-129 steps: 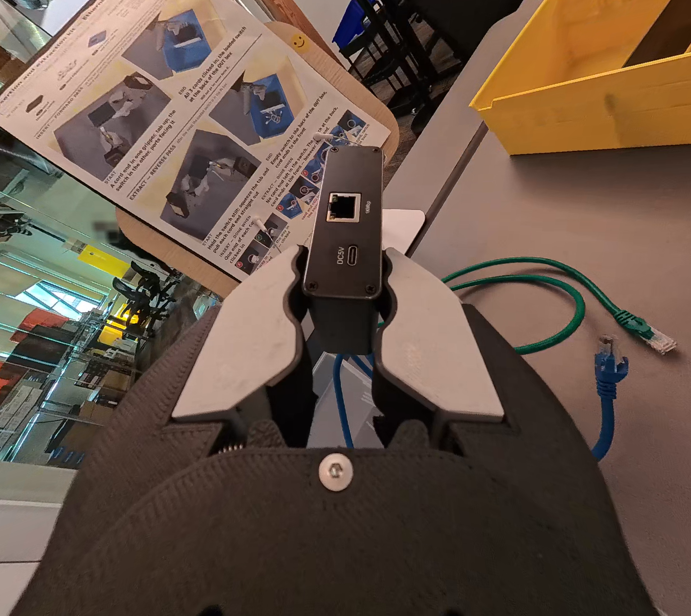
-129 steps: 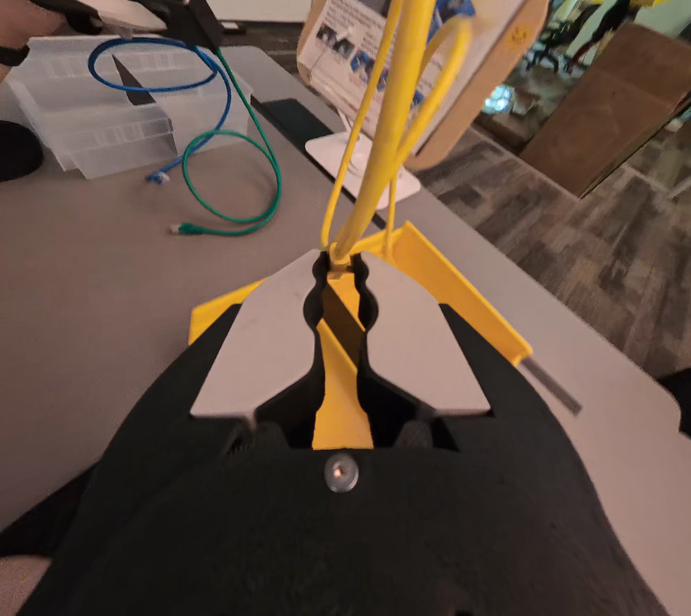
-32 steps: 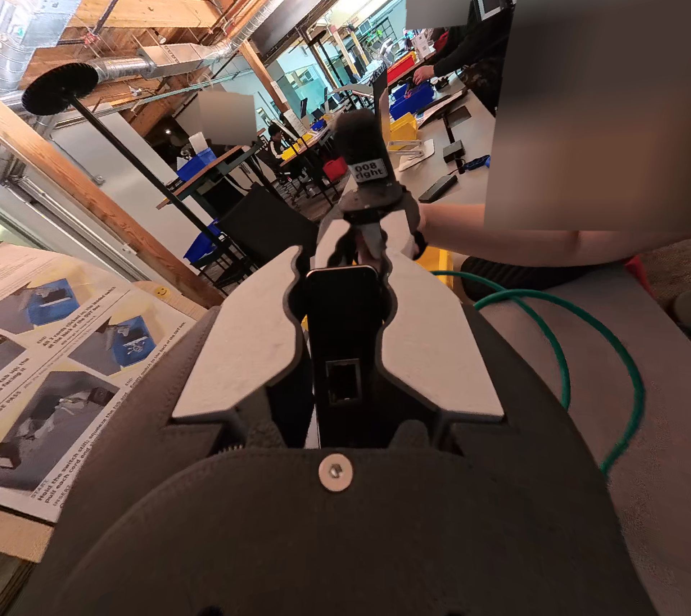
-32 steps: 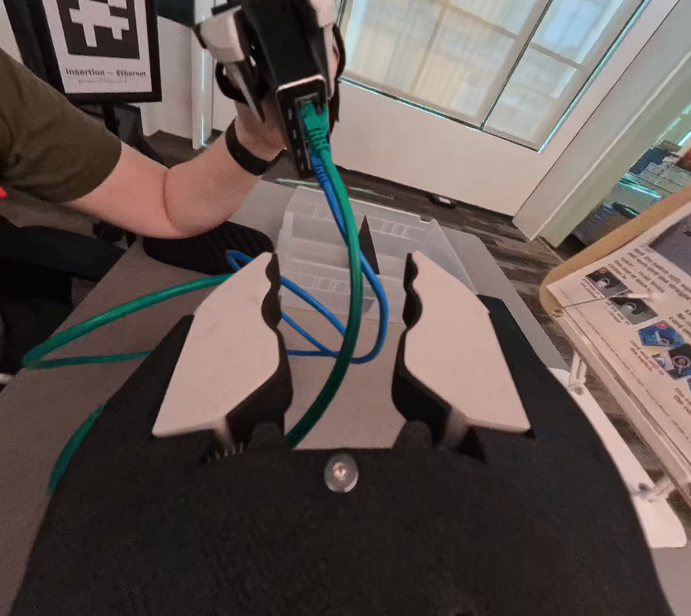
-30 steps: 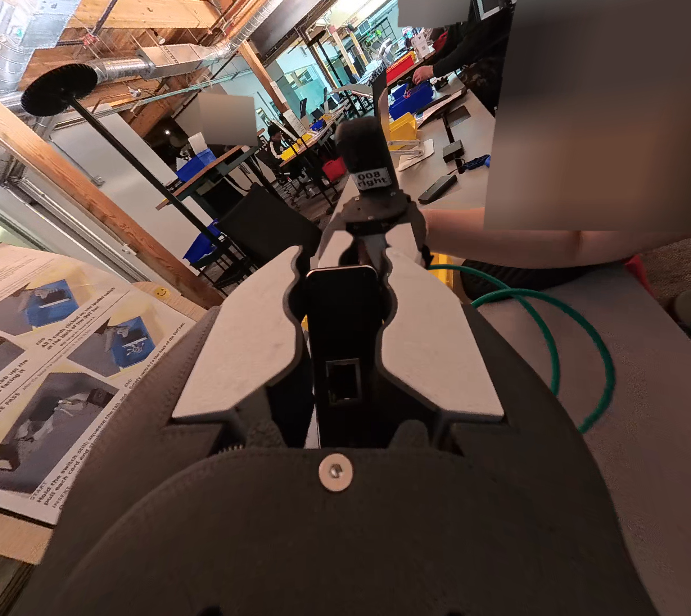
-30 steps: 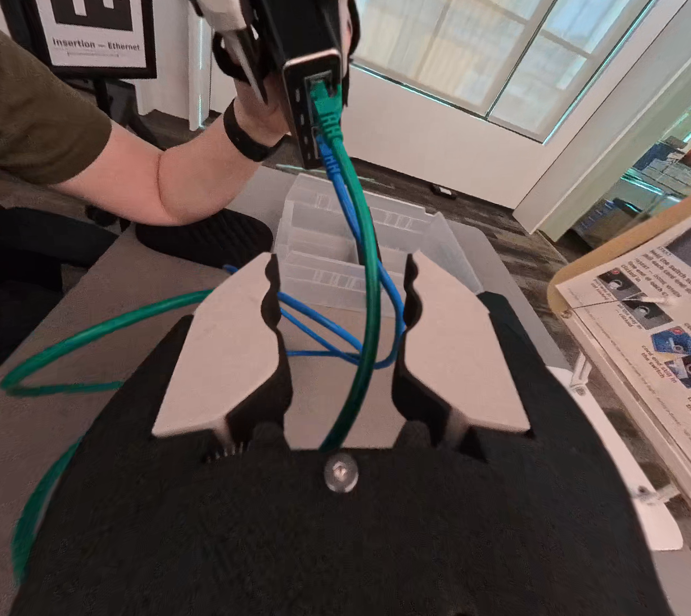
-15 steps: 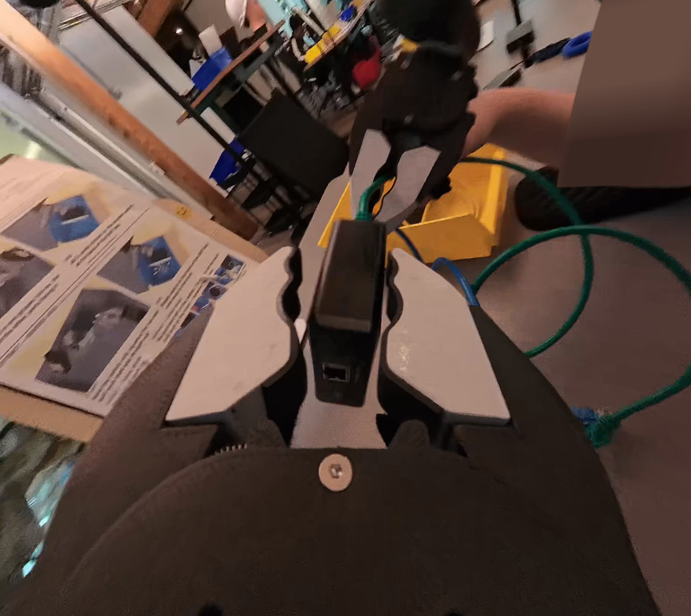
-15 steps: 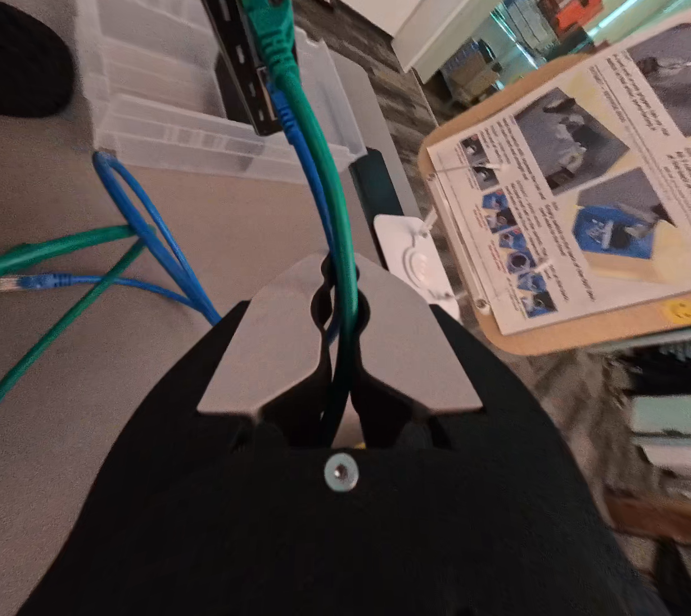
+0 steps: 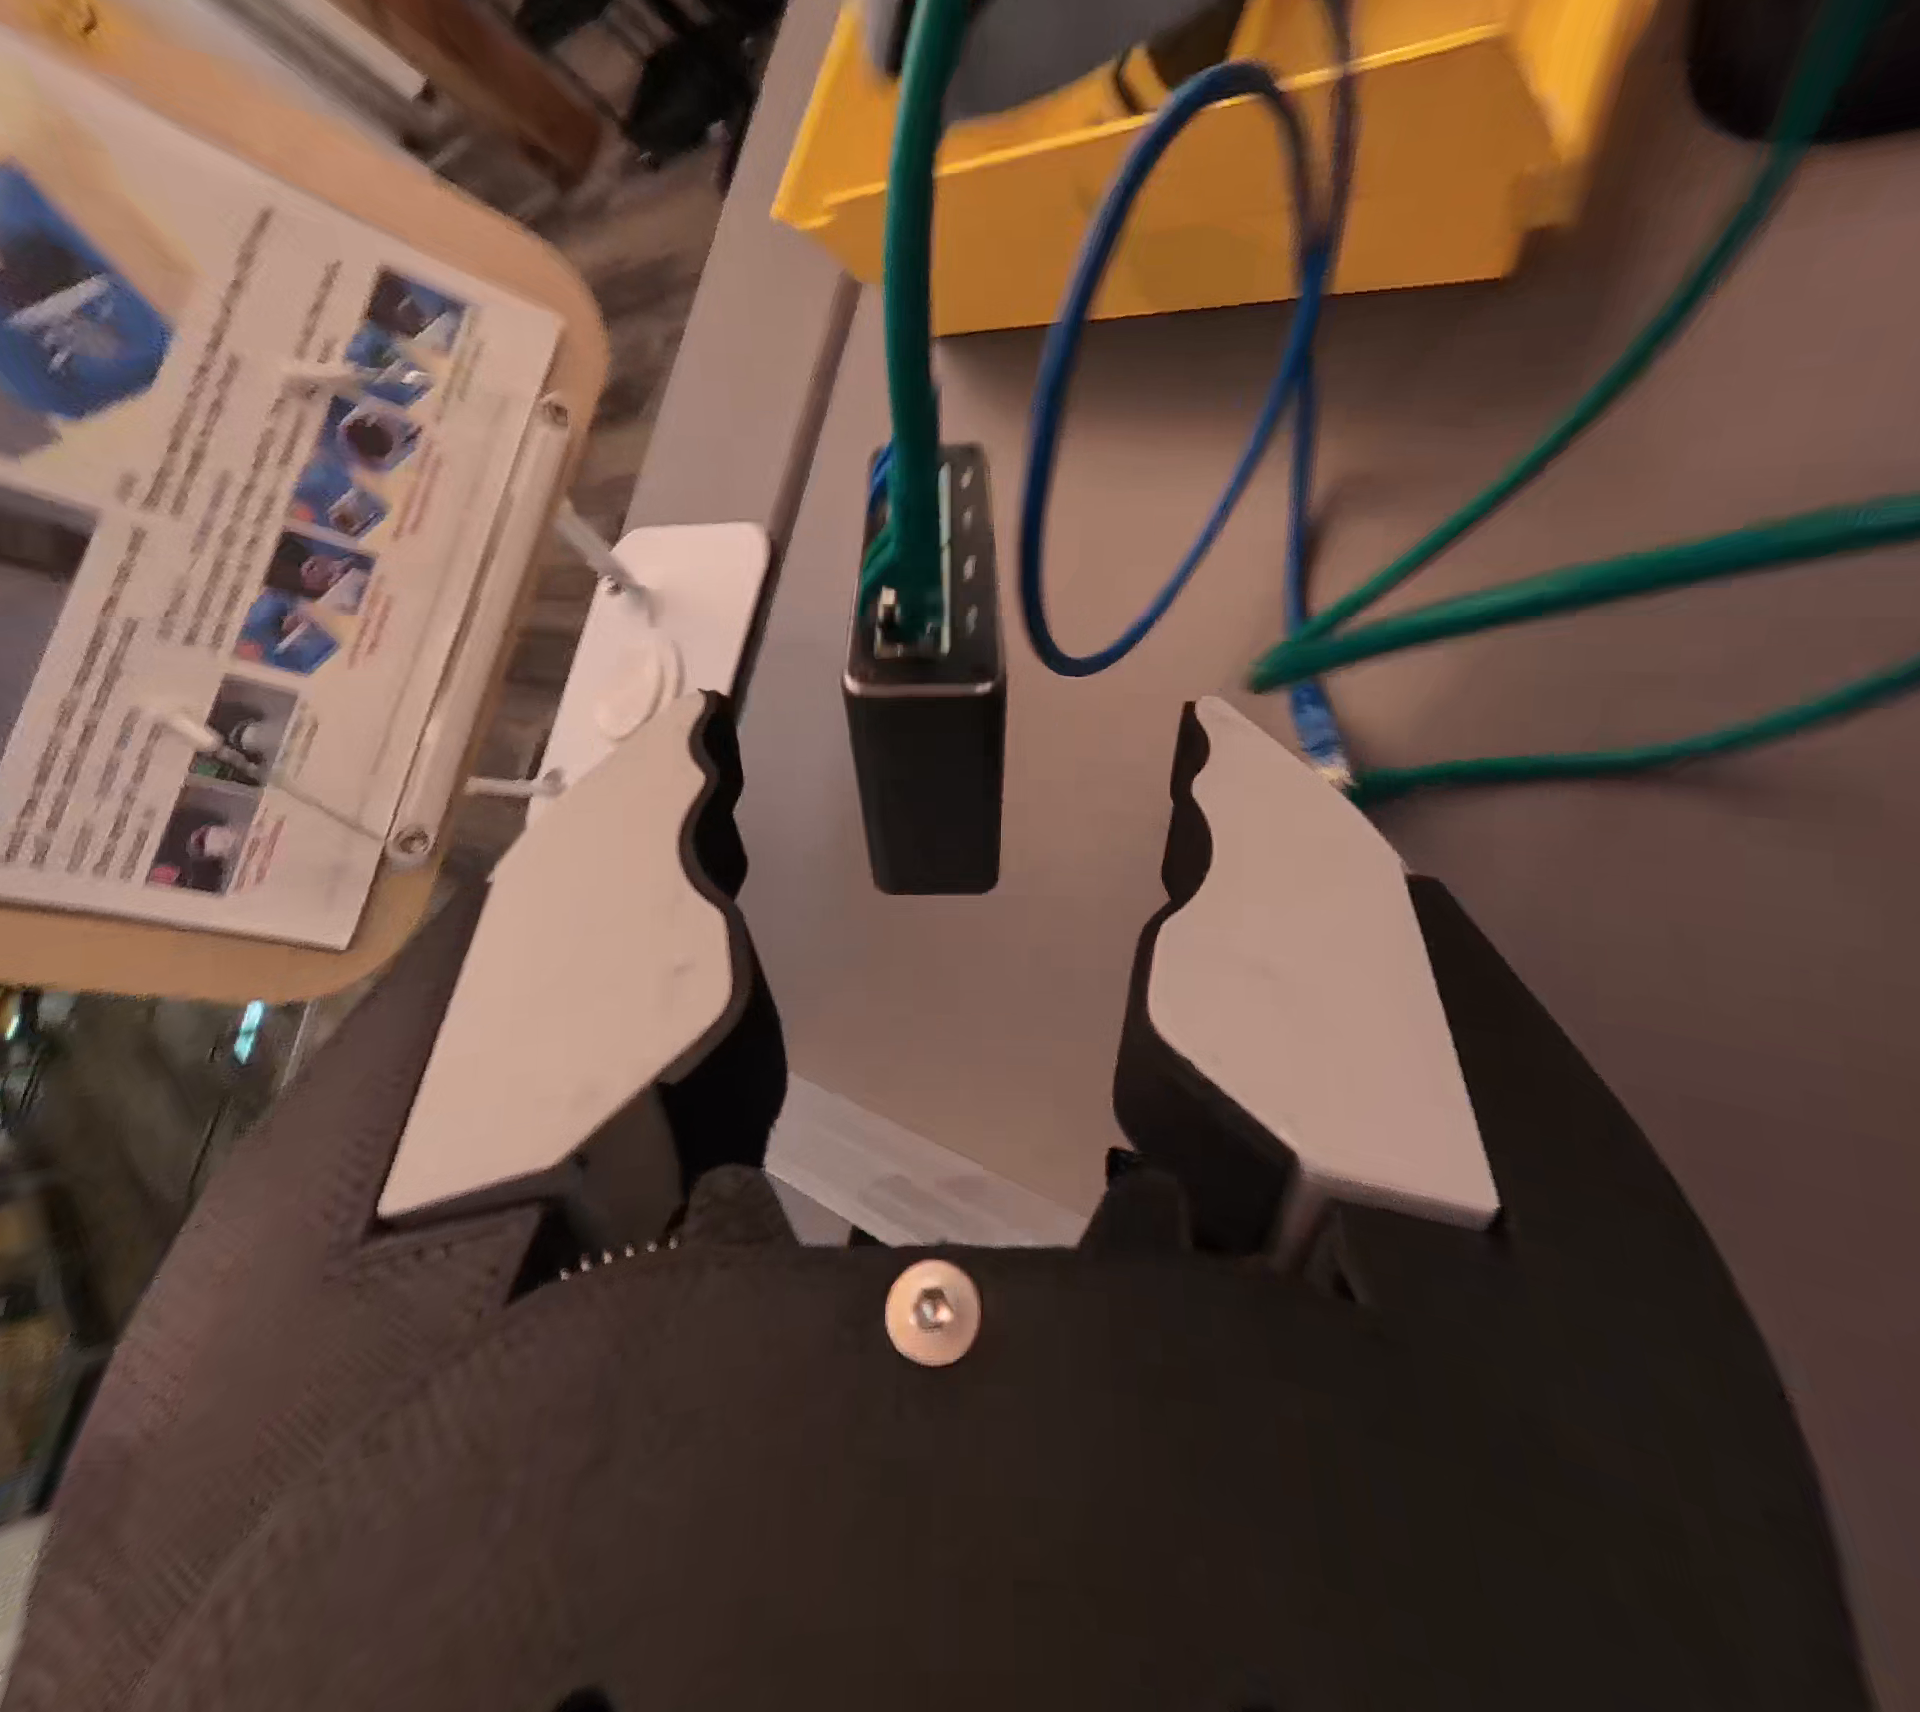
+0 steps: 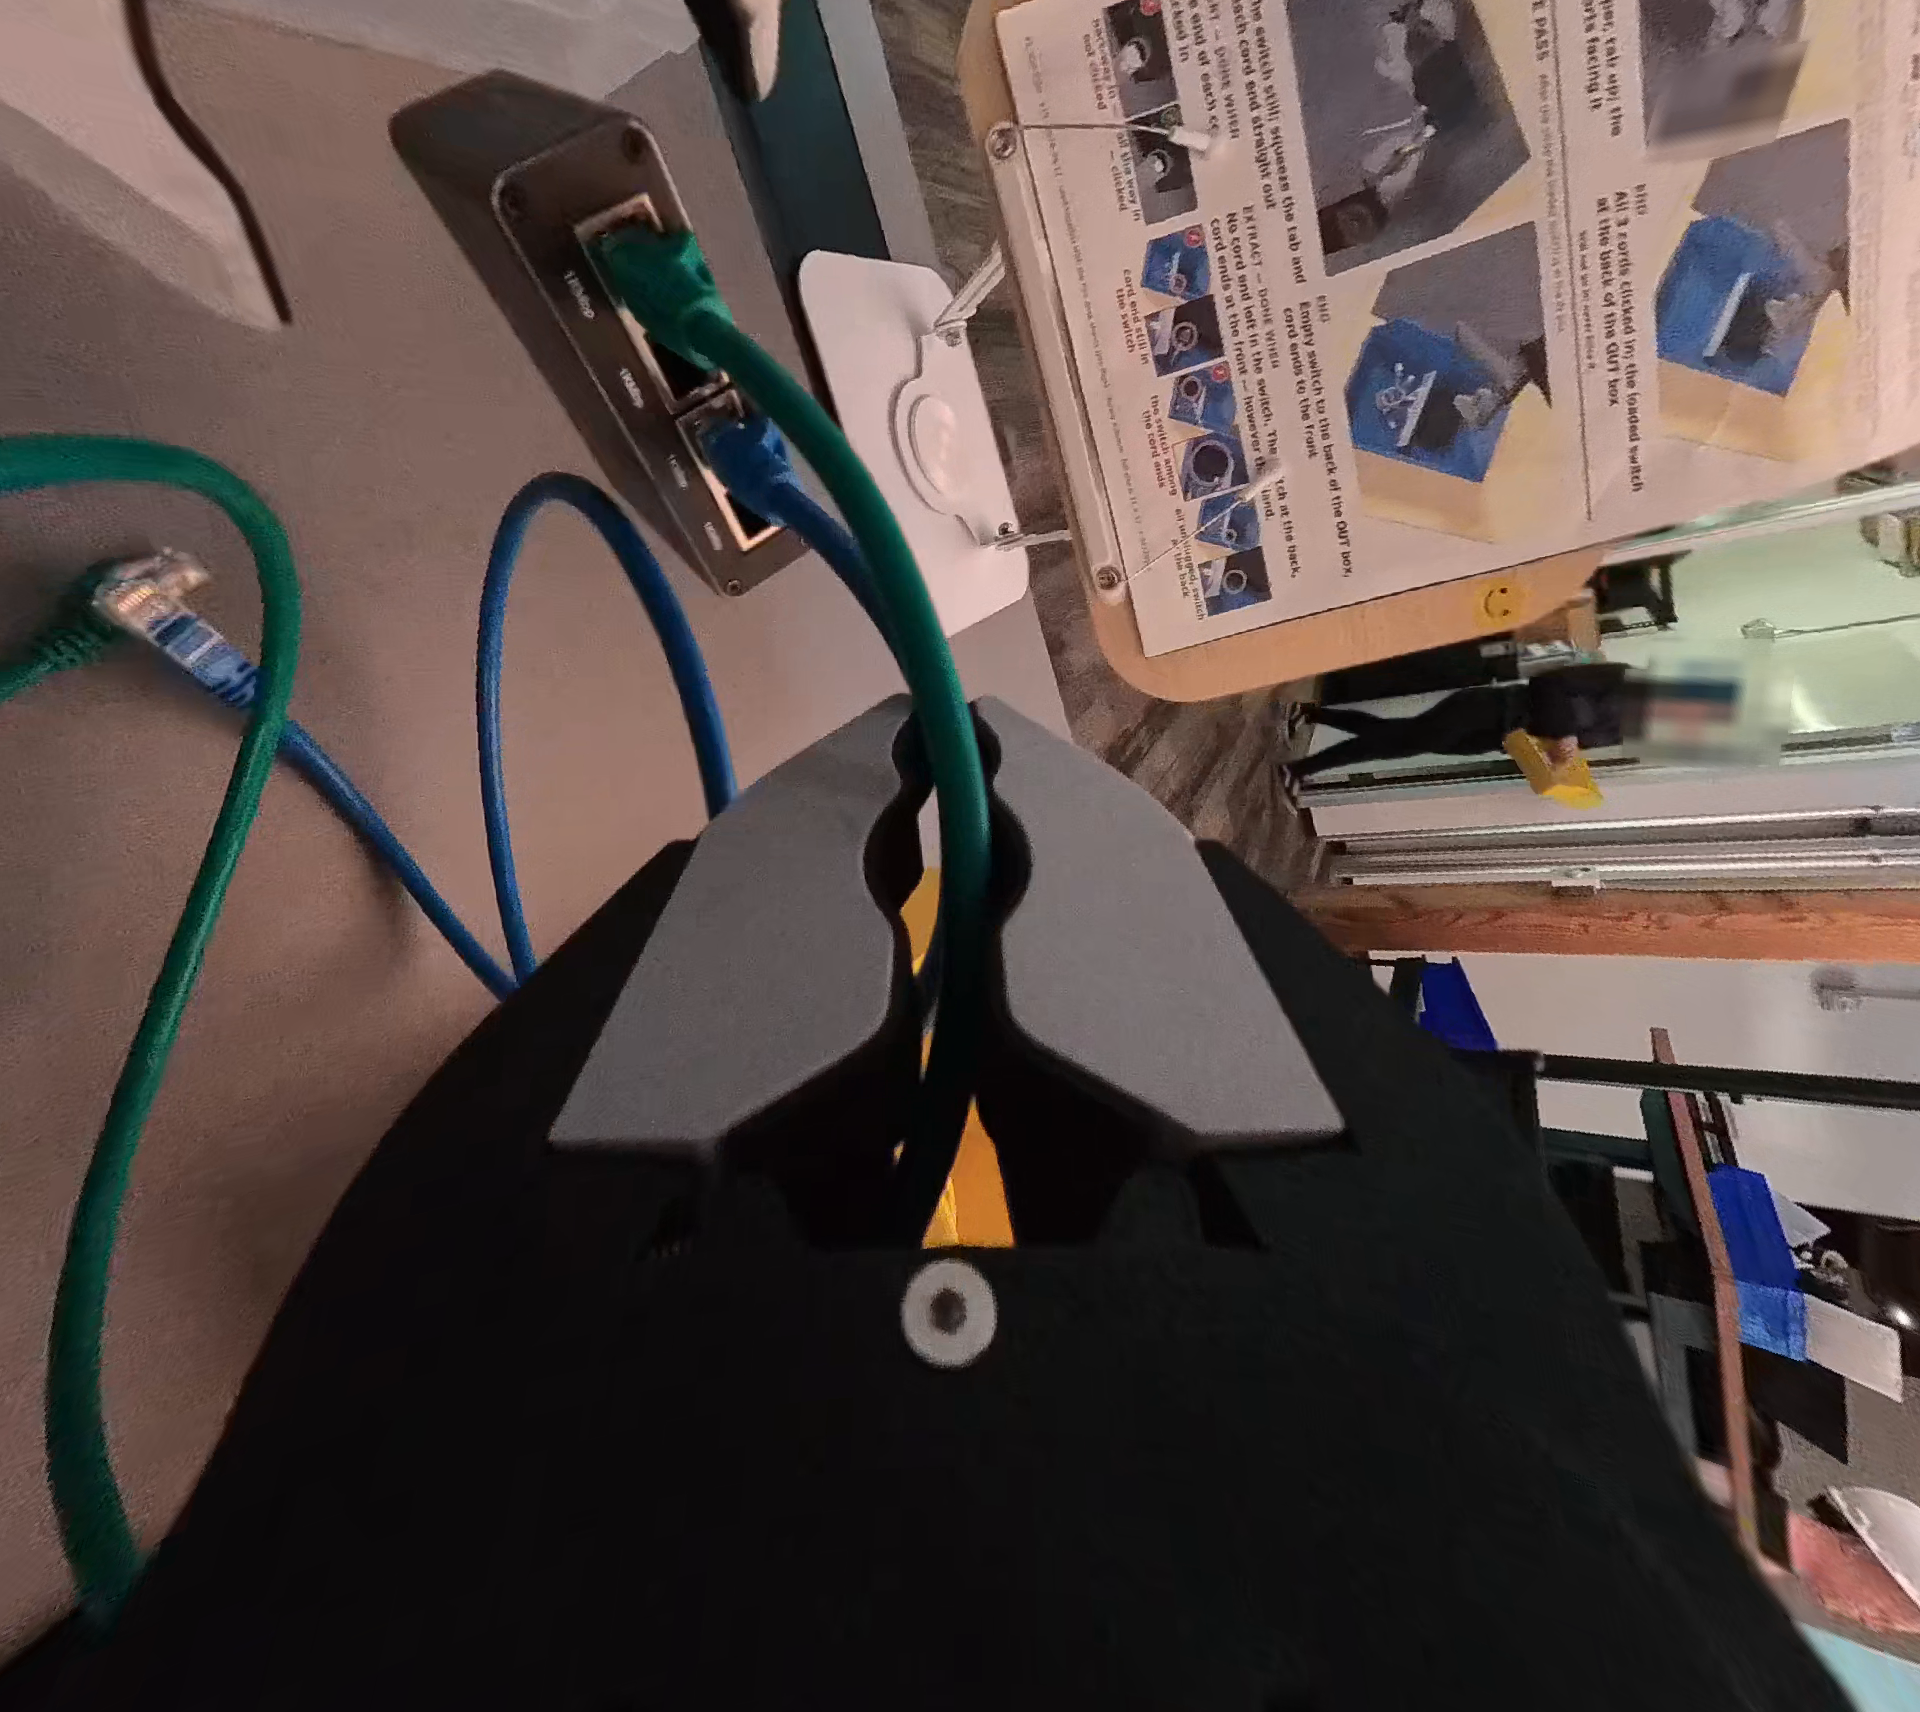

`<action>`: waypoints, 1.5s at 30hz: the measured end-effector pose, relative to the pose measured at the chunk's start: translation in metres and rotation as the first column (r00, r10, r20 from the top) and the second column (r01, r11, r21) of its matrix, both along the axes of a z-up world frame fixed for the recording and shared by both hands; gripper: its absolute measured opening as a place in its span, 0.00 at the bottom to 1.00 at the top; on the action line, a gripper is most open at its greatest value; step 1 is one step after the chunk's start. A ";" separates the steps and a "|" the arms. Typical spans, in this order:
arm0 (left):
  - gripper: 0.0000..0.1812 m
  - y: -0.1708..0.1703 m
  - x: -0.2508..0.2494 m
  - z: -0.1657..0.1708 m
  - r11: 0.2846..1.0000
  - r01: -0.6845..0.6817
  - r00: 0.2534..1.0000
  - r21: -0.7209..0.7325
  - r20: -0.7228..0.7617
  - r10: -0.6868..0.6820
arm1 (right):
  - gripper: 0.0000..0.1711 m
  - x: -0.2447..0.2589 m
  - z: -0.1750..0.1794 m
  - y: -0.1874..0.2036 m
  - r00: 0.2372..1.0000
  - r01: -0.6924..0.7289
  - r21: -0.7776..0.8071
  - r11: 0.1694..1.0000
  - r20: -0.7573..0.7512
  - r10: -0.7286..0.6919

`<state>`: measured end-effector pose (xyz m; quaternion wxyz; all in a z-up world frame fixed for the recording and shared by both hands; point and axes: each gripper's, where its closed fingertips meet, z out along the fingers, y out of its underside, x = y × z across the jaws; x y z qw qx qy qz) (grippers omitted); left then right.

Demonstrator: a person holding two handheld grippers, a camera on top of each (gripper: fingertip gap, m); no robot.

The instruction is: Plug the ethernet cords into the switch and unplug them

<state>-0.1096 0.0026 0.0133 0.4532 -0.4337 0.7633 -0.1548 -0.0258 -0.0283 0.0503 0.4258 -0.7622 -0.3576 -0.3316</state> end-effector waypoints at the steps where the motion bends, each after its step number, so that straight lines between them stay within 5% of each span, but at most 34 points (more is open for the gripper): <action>1: 0.43 0.004 0.003 0.000 1.000 -0.016 1.000 0.002 0.015 0.016 | 0.03 0.001 0.005 -0.002 1.000 0.002 0.015 1.000 -0.018 -0.002; 7: 0.30 0.002 0.021 0.009 0.998 -0.026 0.987 0.063 0.158 0.016 | 0.03 -0.013 0.022 -0.016 1.000 -0.027 0.057 0.998 -0.012 0.028; 14: 0.20 0.007 0.025 -0.002 0.981 -0.027 0.990 0.192 0.142 -0.001 | 0.03 -0.028 0.032 -0.027 0.999 -0.047 0.075 0.996 0.021 0.045; 19: 0.20 0.007 0.022 0.026 0.949 -0.041 0.965 0.314 0.260 -0.045 | 0.07 -0.057 0.036 -0.044 0.967 -0.225 0.061 0.972 -0.110 0.231; 23: 0.20 -0.004 0.018 0.043 0.924 -0.040 0.944 0.380 0.317 -0.090 | 0.27 -0.076 0.047 -0.079 0.854 -0.448 0.068 0.892 -0.265 0.448; 26: 0.20 -0.006 0.014 0.052 0.915 -0.053 0.930 0.399 0.355 -0.101 | 0.36 -0.093 0.070 -0.124 0.654 -0.675 0.187 0.714 -0.297 0.696; 29: 0.20 -0.006 0.010 0.061 0.910 -0.061 0.916 0.411 0.385 -0.113 | 0.35 -0.095 0.099 -0.166 0.420 -0.792 0.370 0.486 -0.247 0.873; 31: 0.20 -0.009 0.007 0.067 0.897 -0.072 0.904 0.436 0.408 -0.126 | 0.32 -0.081 0.126 -0.168 0.342 -0.734 0.519 0.439 -0.277 0.898; 33: 0.20 -0.012 0.005 0.072 0.877 -0.080 0.900 0.473 0.413 -0.141 | 0.29 -0.050 0.143 -0.146 0.370 -0.602 0.634 0.486 -0.318 0.873; 36: 0.20 -0.020 0.004 0.073 0.862 -0.068 0.900 0.503 0.403 -0.164 | 0.25 0.007 0.133 -0.086 0.628 -0.377 0.667 0.643 -0.326 0.707; 38: 0.20 -0.024 0.004 0.072 0.846 -0.063 0.906 0.529 0.386 -0.174 | 0.26 0.011 0.109 -0.062 0.757 -0.399 0.594 0.699 -0.217 0.617; 42: 0.20 -0.032 0.007 0.066 0.822 -0.037 0.916 0.568 0.349 -0.200 | 0.23 -0.047 0.069 -0.057 0.787 -0.602 0.364 0.711 0.115 0.607; 45: 0.20 -0.040 0.008 0.065 0.835 -0.004 0.908 0.550 0.353 -0.228 | 0.24 -0.069 0.046 -0.058 0.785 -0.619 0.202 0.759 0.210 0.583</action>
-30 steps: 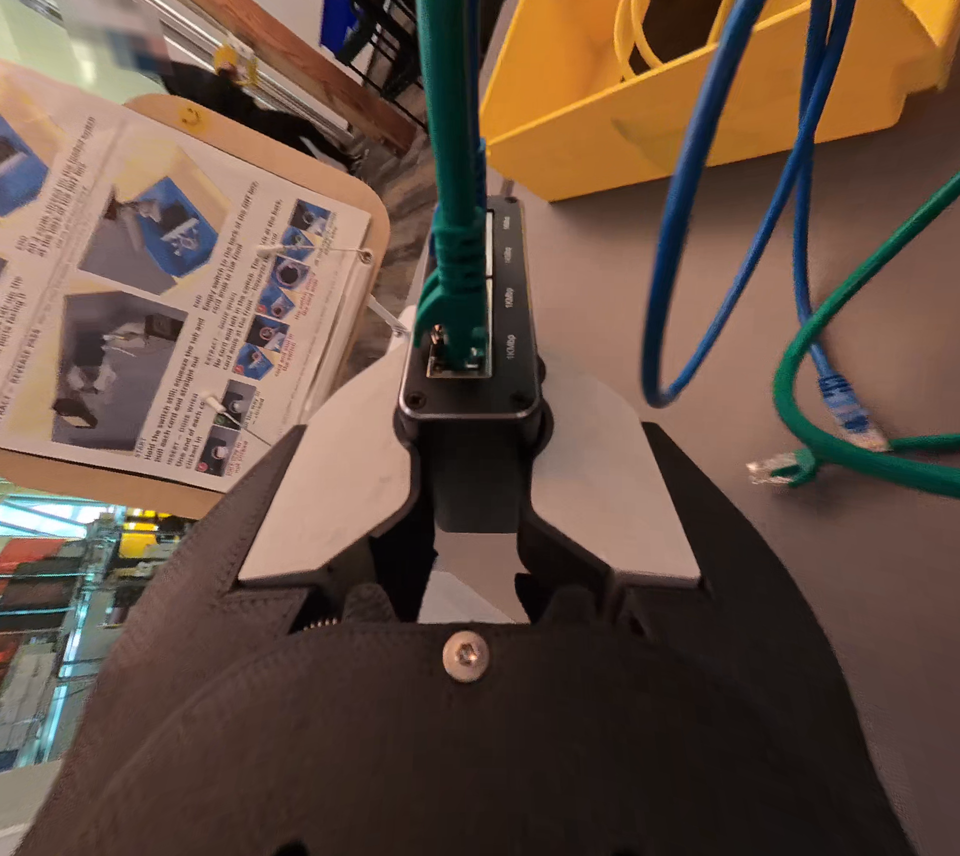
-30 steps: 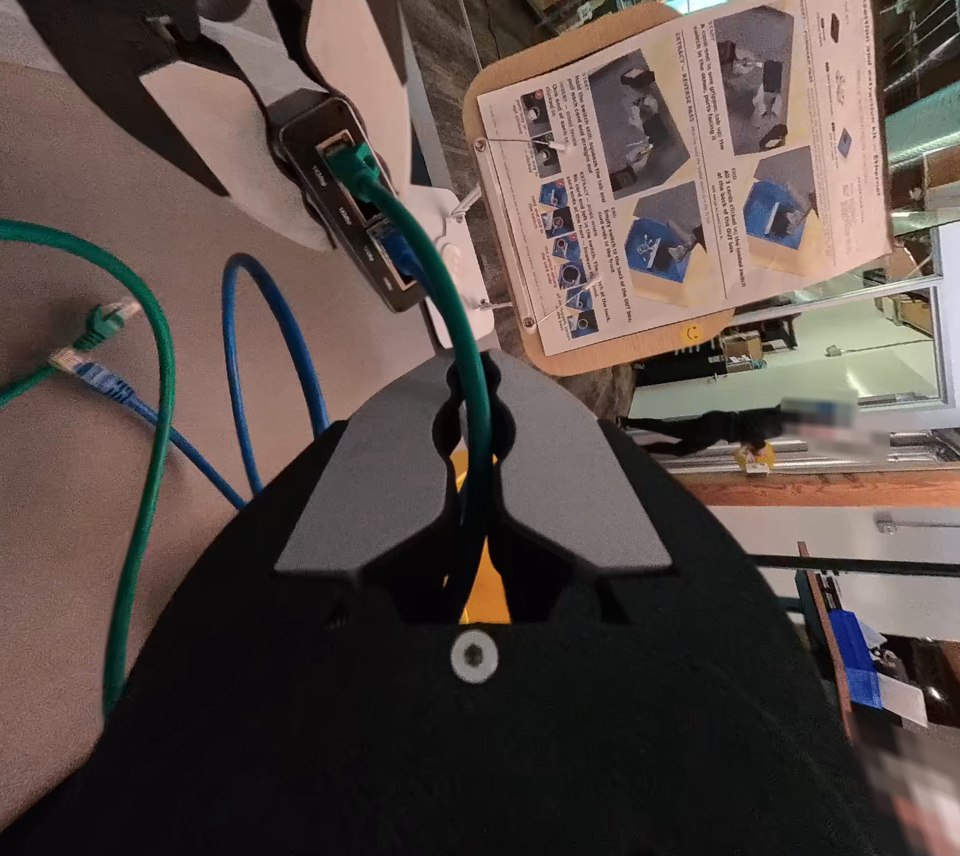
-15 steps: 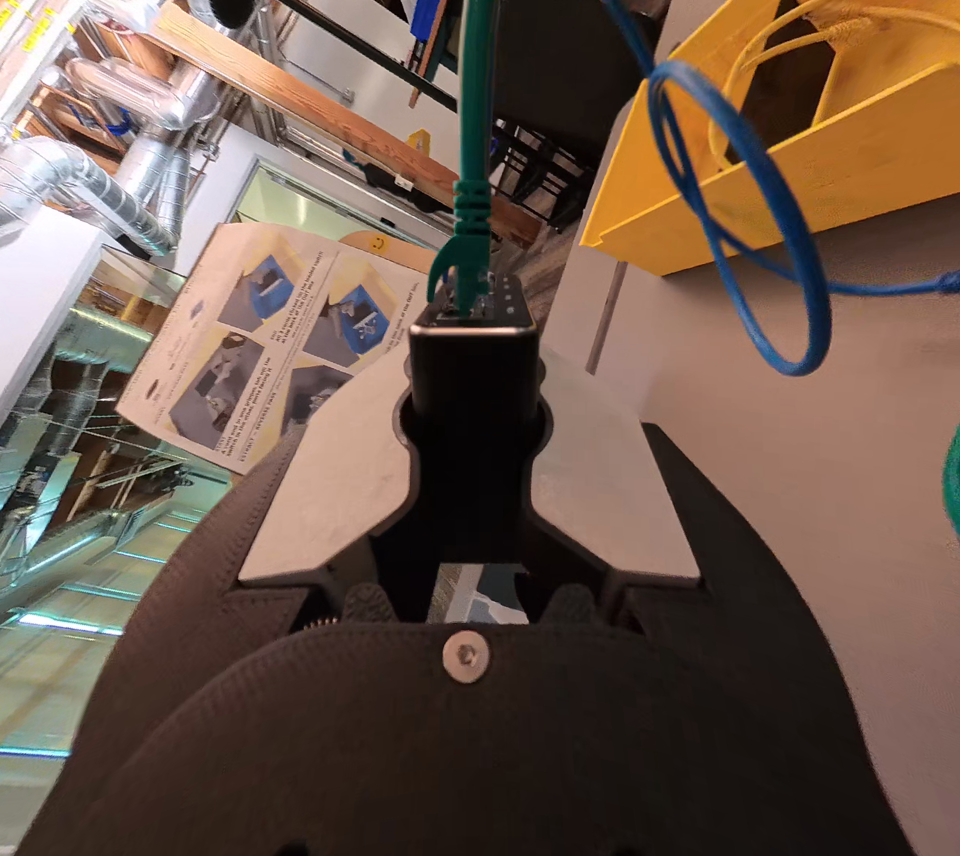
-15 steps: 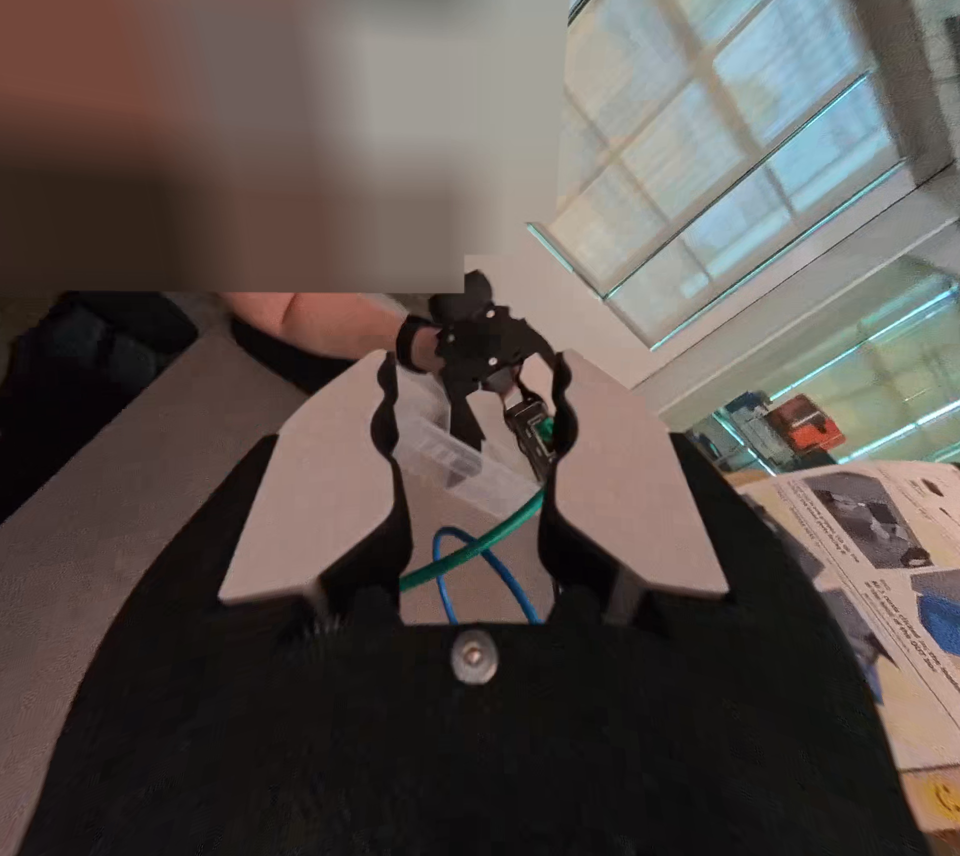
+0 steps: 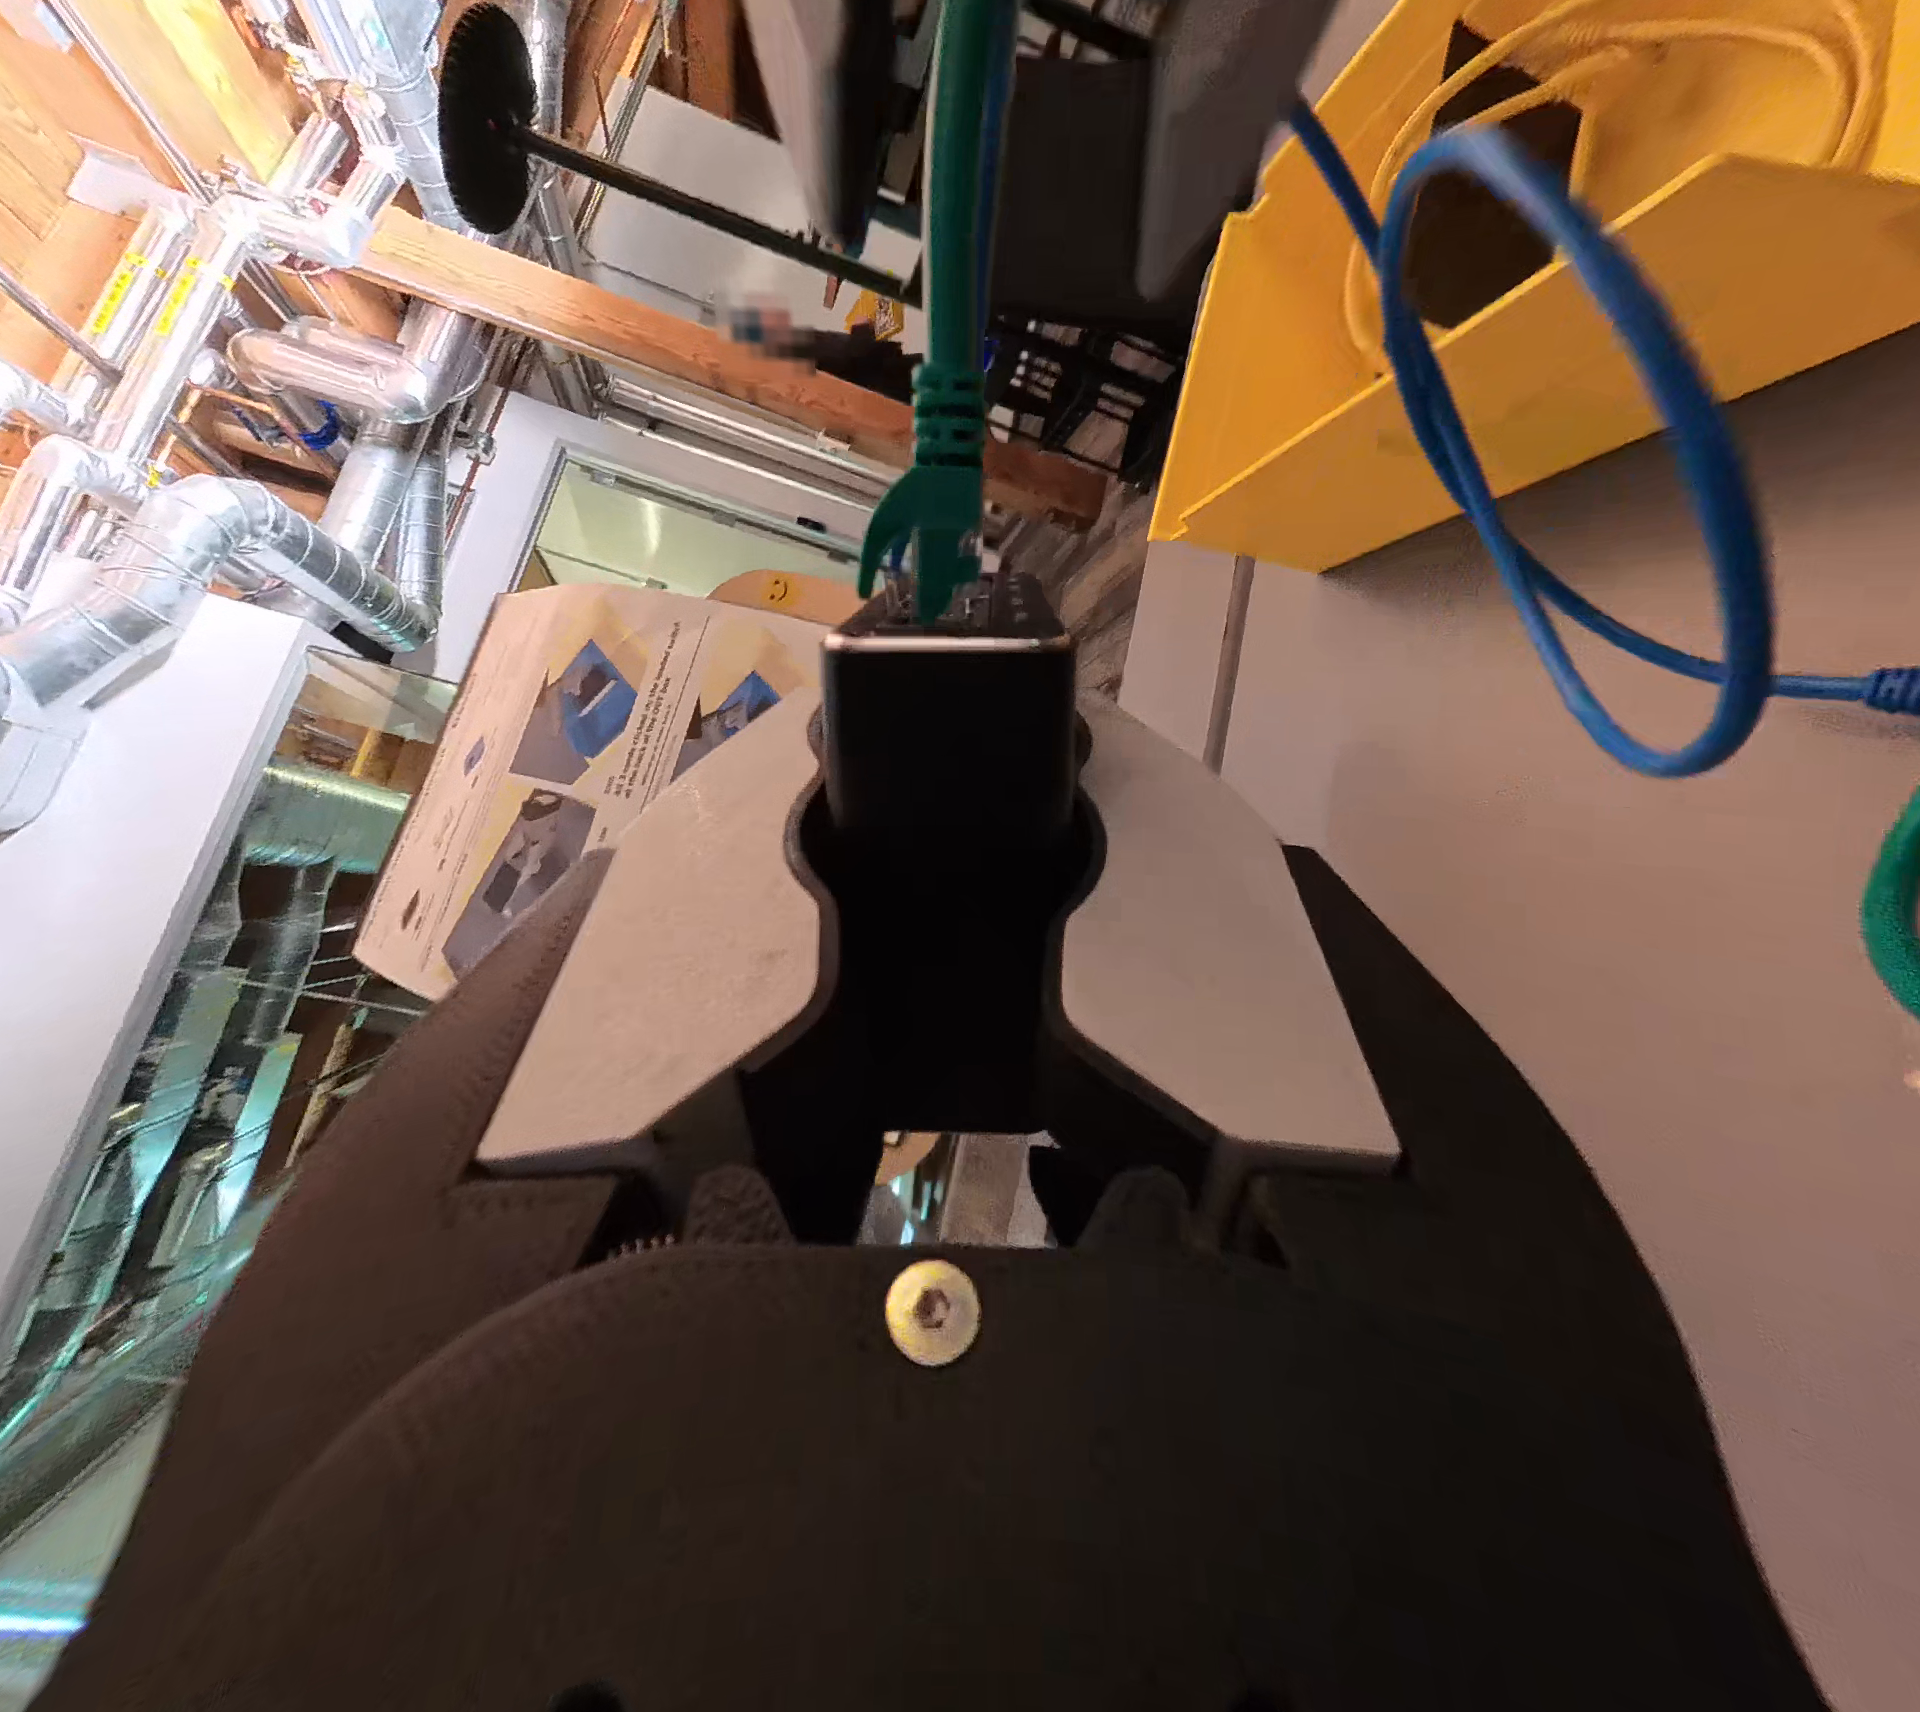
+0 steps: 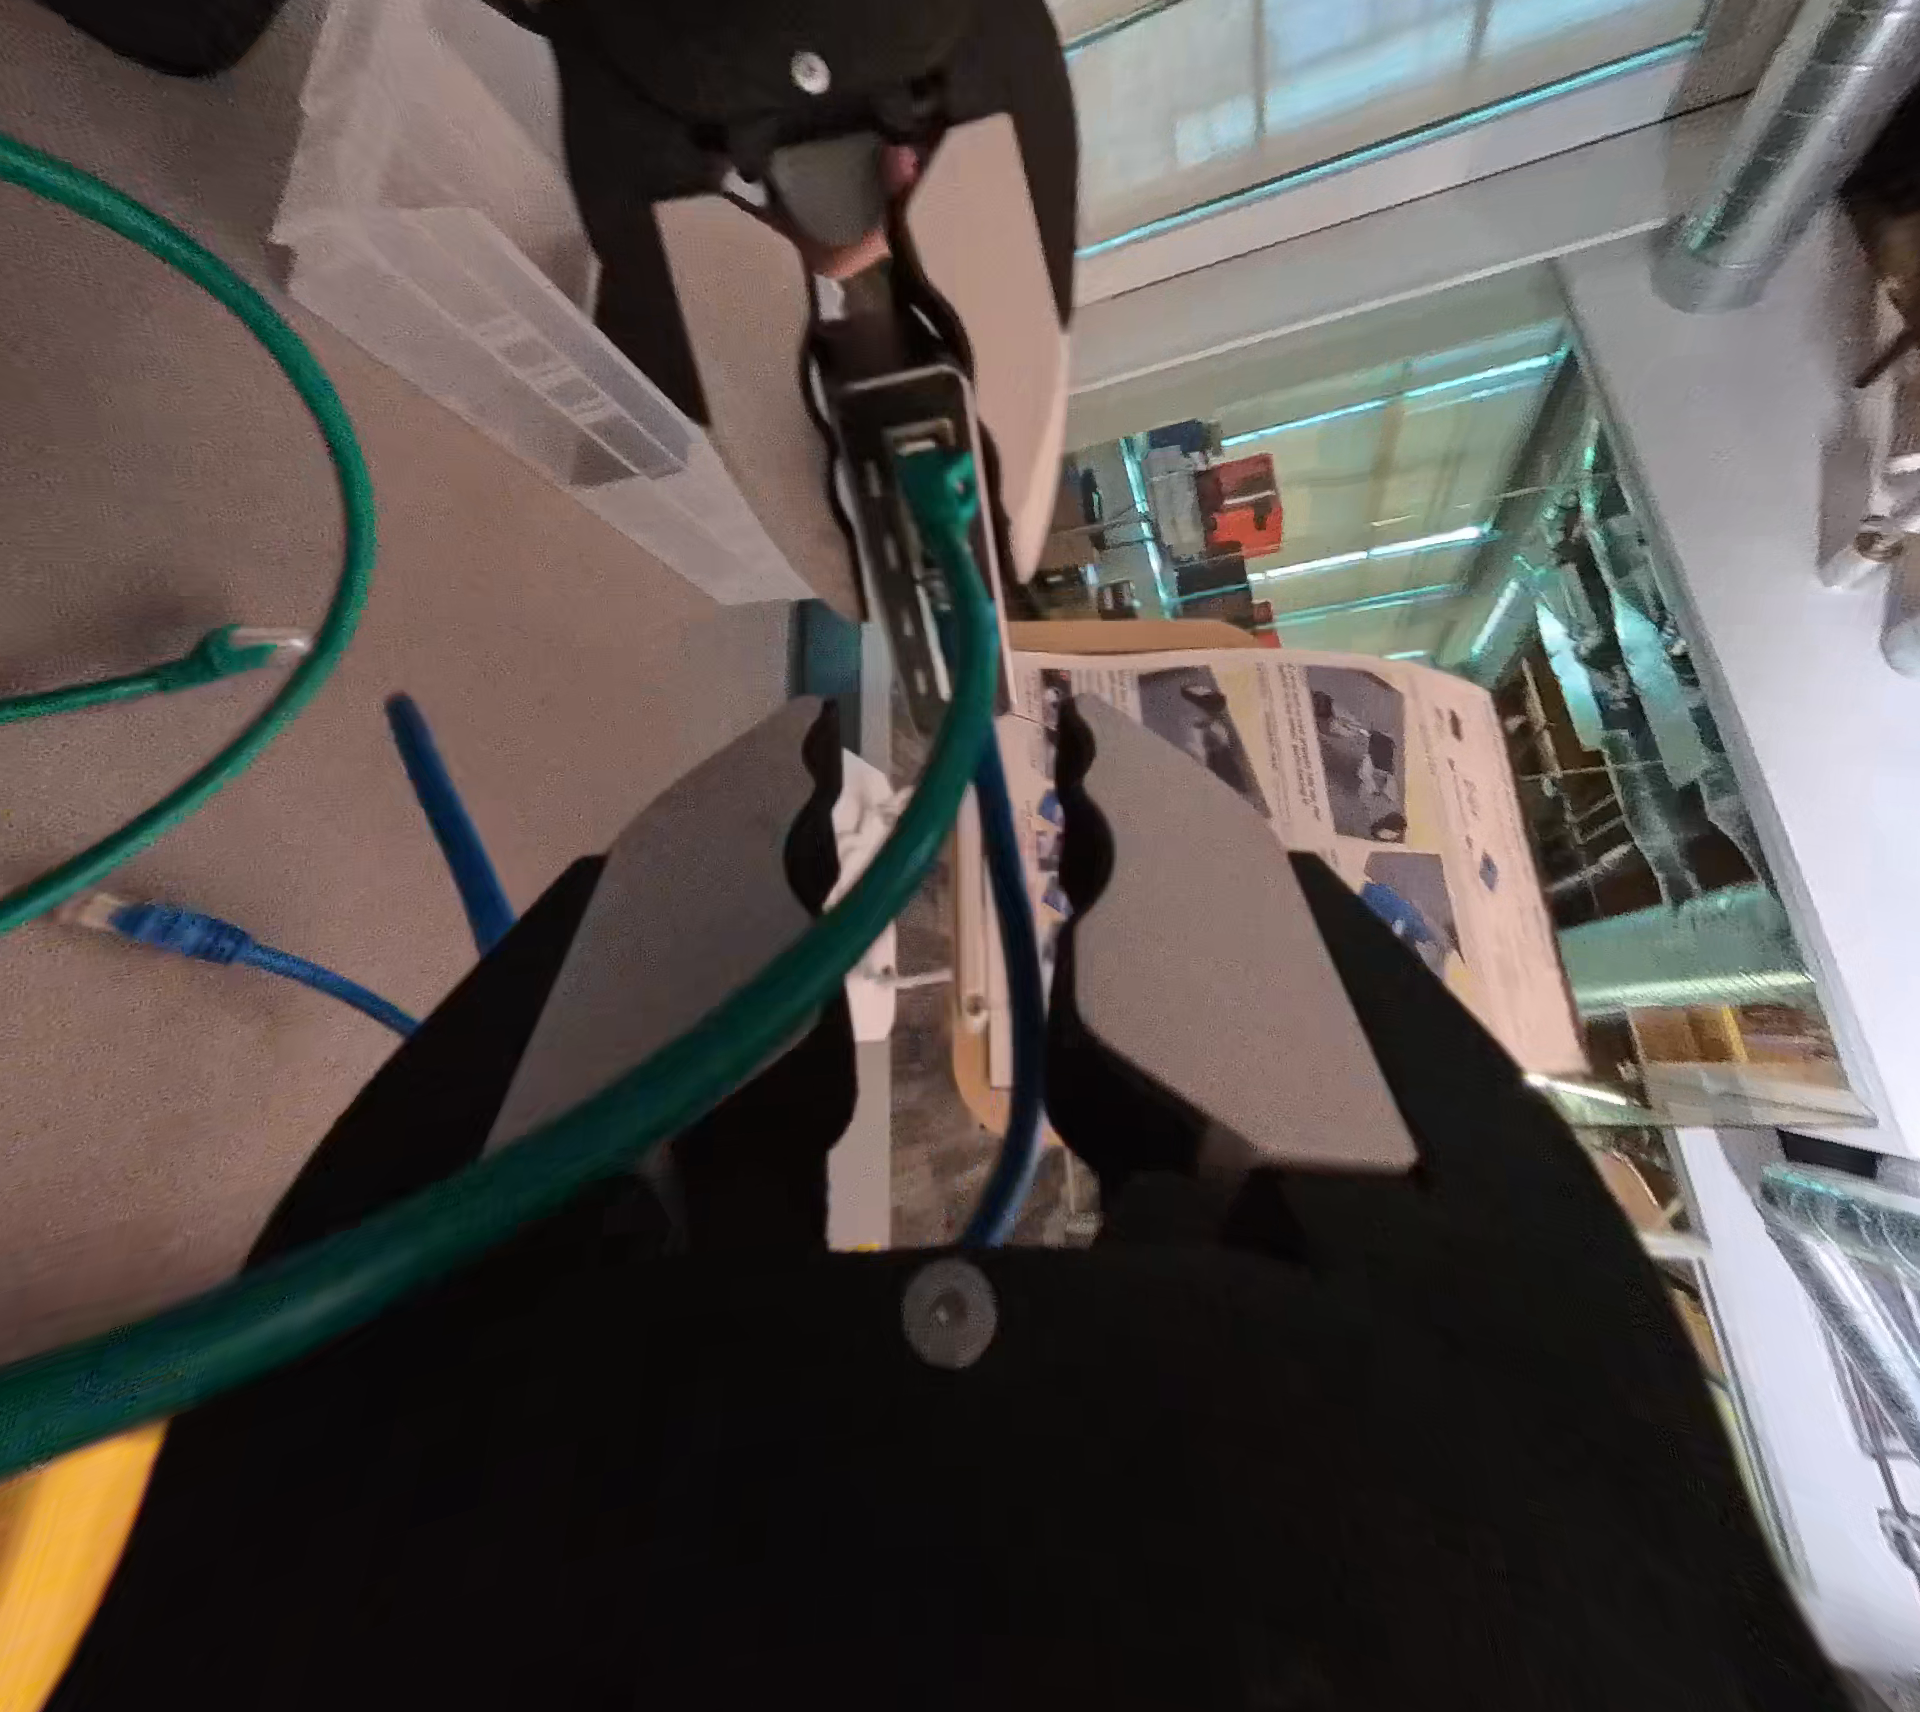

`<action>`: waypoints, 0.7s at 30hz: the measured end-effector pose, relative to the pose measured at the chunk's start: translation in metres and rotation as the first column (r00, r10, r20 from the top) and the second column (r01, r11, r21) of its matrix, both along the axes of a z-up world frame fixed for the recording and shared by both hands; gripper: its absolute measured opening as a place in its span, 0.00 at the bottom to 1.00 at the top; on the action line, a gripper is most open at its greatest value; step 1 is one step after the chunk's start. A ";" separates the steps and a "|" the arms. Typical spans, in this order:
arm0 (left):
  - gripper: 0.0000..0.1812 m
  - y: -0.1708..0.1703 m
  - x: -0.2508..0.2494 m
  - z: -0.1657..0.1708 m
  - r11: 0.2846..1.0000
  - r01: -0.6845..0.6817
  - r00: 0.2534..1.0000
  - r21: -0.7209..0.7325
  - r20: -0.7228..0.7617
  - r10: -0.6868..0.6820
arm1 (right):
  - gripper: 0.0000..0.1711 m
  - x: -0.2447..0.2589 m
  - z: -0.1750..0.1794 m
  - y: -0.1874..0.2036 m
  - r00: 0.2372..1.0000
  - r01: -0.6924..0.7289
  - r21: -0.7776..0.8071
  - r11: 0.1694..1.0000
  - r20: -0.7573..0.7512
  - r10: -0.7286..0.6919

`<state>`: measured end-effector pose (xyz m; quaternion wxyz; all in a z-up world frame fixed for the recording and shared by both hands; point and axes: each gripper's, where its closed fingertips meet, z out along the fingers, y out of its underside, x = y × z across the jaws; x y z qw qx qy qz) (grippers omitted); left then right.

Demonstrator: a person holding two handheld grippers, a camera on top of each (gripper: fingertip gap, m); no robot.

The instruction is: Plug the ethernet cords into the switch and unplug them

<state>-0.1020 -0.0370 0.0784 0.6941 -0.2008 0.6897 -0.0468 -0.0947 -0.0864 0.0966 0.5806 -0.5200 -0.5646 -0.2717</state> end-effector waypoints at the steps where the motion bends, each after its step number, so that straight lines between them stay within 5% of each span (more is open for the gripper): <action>1: 0.20 -0.003 0.000 0.001 1.000 0.010 1.000 -0.003 0.002 -0.010 | 0.24 -0.011 -0.005 -0.002 1.000 -0.028 -0.028 0.999 0.003 0.028; 7: 0.20 -0.021 0.002 -0.007 0.999 0.049 0.998 0.009 -0.042 -0.049 | 0.12 -0.037 -0.002 0.000 0.996 -0.075 0.057 0.996 0.050 0.073; 21: 0.20 -0.019 0.003 -0.017 0.999 0.037 0.994 0.011 -0.105 -0.036 | 0.09 -0.043 -0.013 0.004 0.995 -0.086 0.020 0.996 0.058 0.084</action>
